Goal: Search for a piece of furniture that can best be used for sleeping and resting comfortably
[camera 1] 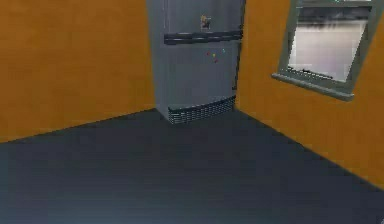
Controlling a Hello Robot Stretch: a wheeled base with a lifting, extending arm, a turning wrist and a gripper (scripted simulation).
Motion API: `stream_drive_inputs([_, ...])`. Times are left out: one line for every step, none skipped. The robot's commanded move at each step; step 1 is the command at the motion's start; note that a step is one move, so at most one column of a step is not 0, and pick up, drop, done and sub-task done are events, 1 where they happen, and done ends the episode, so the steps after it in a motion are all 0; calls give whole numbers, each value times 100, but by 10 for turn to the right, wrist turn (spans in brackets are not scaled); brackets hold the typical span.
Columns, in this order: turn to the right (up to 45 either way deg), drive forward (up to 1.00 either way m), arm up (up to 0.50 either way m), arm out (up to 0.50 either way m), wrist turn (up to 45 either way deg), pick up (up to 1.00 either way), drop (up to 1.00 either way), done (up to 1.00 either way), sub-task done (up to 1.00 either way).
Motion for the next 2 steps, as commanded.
stream_drive_inputs([-450,0,0,0,0,0,0,0,0])
stream_drive_inputs([-330,0,0,0,0,0,0,0,0])
